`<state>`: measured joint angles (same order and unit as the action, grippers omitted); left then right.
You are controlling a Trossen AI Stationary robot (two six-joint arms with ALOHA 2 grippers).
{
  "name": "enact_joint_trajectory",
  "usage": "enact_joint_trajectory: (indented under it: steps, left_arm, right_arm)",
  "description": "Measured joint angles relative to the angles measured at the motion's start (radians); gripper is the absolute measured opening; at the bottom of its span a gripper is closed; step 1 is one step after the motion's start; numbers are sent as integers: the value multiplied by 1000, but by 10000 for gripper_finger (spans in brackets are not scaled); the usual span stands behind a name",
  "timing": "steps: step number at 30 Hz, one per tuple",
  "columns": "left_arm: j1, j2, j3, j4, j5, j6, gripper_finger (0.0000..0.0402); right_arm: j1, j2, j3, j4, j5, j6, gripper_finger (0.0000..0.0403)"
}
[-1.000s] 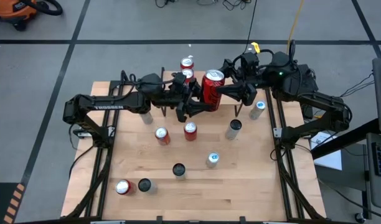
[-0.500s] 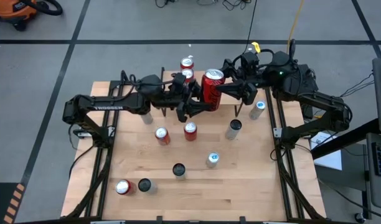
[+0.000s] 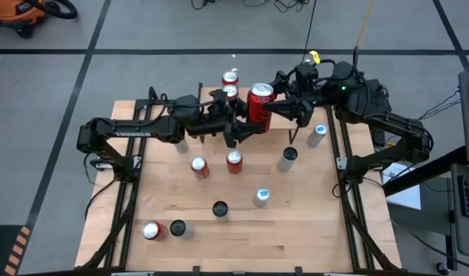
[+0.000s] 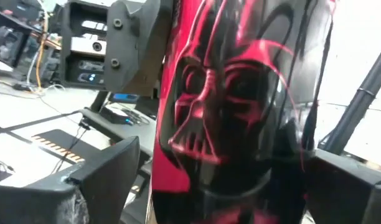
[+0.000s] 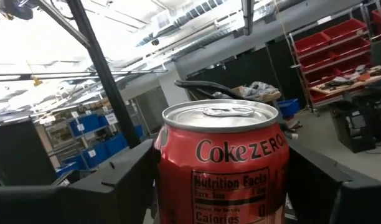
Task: Place canned beverage on shelf
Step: Put the bottom right red-black soda can on the shelf
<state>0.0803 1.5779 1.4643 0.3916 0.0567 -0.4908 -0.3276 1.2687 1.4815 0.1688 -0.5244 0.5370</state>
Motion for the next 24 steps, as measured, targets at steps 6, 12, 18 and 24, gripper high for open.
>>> enact_joint_trajectory:
  steps: [6, 12, 18, 24]
  left_arm:
    - [18, -22, 0, -82, -14, 0, 395]
    - [47, -78, 0, -171, -14, -1, 395]
    - [73, -160, 0, -312, -36, -1, 395]
    - [71, -232, 0, -468, -69, -28, 396]
  right_arm:
    - [-36, -4, 0, 0, -4, -1, 268]
    - [-80, -12, 0, 1, -56, 0, 268]
    - [-154, -26, 0, 0, -150, 21, 268]
    - [-218, -39, 0, -25, -265, 3, 267]
